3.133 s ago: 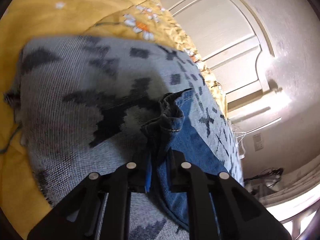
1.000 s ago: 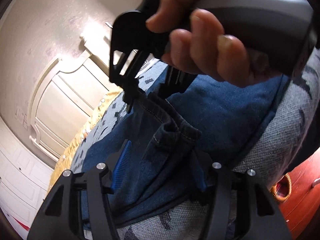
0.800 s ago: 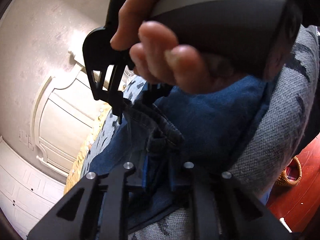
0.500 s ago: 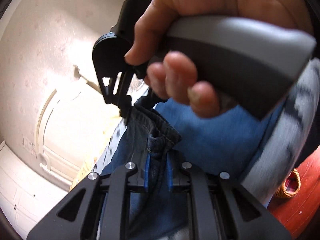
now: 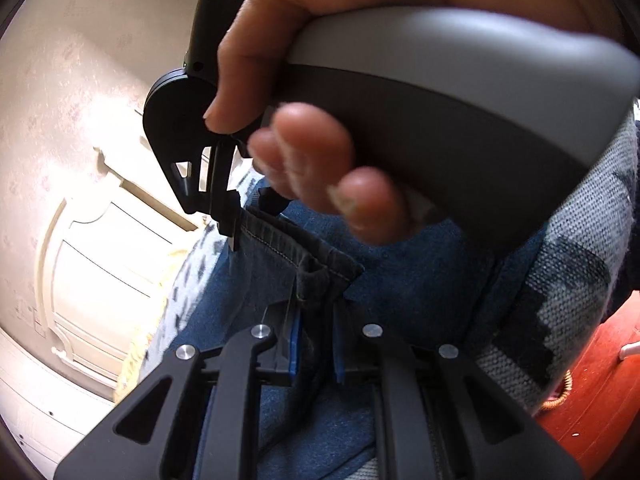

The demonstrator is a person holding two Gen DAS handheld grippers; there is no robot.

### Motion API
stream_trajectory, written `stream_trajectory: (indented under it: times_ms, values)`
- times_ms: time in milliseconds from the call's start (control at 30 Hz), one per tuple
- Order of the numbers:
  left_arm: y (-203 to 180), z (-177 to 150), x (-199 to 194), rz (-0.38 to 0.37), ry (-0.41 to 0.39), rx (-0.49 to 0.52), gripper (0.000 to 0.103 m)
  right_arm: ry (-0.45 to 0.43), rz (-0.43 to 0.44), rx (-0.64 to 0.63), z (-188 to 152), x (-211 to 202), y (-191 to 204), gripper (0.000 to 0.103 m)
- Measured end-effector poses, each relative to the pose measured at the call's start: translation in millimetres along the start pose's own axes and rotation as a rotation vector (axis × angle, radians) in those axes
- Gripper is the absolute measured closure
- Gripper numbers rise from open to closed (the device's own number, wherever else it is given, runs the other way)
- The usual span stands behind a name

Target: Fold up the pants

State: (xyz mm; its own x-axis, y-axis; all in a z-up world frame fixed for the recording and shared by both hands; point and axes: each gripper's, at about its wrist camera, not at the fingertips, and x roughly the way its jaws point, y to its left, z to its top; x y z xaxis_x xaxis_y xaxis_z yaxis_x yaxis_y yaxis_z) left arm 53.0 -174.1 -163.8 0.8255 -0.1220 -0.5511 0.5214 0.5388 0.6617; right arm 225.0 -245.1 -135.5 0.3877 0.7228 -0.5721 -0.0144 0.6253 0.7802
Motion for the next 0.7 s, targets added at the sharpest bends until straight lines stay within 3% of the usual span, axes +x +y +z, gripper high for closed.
stream_trajectory:
  times_ms: [100, 167, 267, 333, 433, 500, 567, 633, 700]
  values:
    - [5, 0, 6, -0.035, 0.005, -0.028, 0.091, 0.003, -0.030, -0.017, -2, 4, -2, 0.090]
    - [11, 1, 6, -0.053, 0.002, -0.066, 0.085, 0.005, -0.043, -0.016, -3, 6, -5, 0.090]
    - [18, 3, -6, -0.107, -0.020, -0.127, 0.061, 0.003, -0.088, -0.006, -3, 5, -13, 0.089]
    - [17, -9, -24, -0.126, -0.047, -0.181, 0.044, -0.004, -0.102, -0.008, -4, 0, -14, 0.080]
    - [55, -33, -56, -0.129, -0.088, -0.336, 0.044, -0.042, -0.151, -0.008, -1, -16, -13, 0.066]
    - [91, -58, -76, -0.120, -0.112, -0.525, 0.045, -0.087, -0.211, -0.028, -1, -35, -7, 0.057]
    - [122, -85, -86, -0.090, -0.087, -0.700, 0.055, -0.142, -0.269, -0.073, -5, -56, 7, 0.057]
    - [157, -117, -74, -0.083, -0.050, -0.864, 0.076, -0.183, -0.320, -0.180, -19, -68, 36, 0.057]
    - [177, -146, -54, -0.092, 0.010, -0.979, 0.082, -0.190, -0.360, -0.332, -45, -59, 73, 0.057]
